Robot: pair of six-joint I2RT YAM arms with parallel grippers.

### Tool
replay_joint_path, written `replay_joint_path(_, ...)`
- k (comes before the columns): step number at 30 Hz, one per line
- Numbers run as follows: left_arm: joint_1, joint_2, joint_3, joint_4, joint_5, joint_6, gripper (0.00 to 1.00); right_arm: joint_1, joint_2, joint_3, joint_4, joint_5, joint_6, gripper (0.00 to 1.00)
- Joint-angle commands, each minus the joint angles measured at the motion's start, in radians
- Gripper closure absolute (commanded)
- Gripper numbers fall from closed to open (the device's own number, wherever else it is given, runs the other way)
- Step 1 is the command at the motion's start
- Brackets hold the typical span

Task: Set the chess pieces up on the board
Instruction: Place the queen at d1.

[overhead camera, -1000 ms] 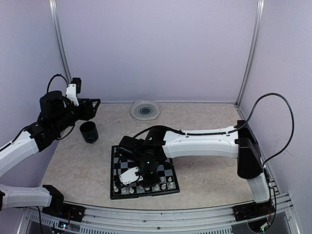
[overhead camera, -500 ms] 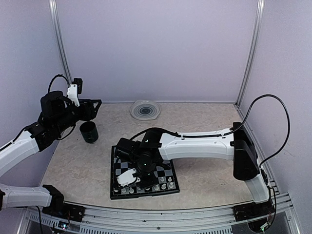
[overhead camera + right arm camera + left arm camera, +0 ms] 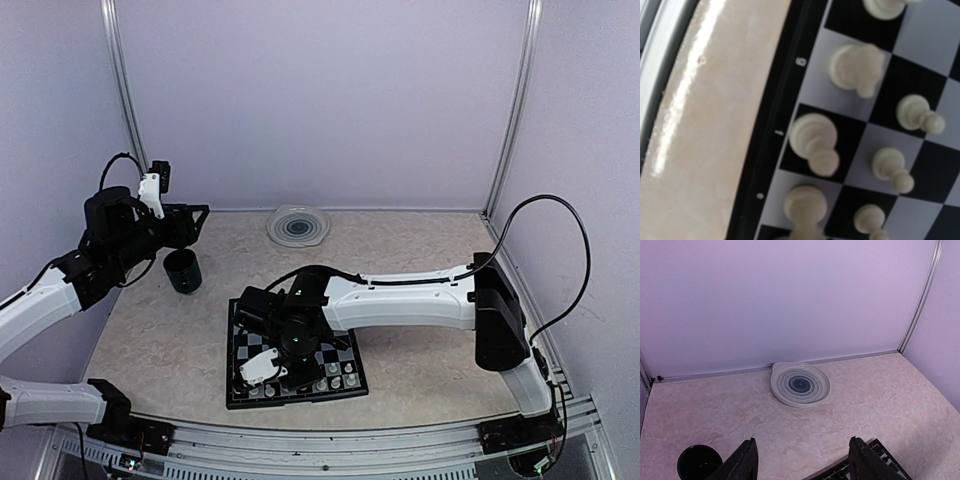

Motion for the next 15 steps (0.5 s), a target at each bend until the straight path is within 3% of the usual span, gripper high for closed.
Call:
replay_joint_path(1,0.004,0.006,0.019,0.003,0.016,-0.007,0.39,0.014,0.014,0.019,-0.018,0.001,-0.009,0.73)
replay_joint_path(11,0.004,0.008,0.018,0.002,0.014,-0.005,0.39,0.013,-0.006,0.027,-0.013,0.000,-0.009,0.71)
replay_joint_path(15,0.004,0.015,0.017,0.000,0.010,-0.004,0.39,0.000,-0.067,0.033,-0.008,0.003,-0.026,0.65)
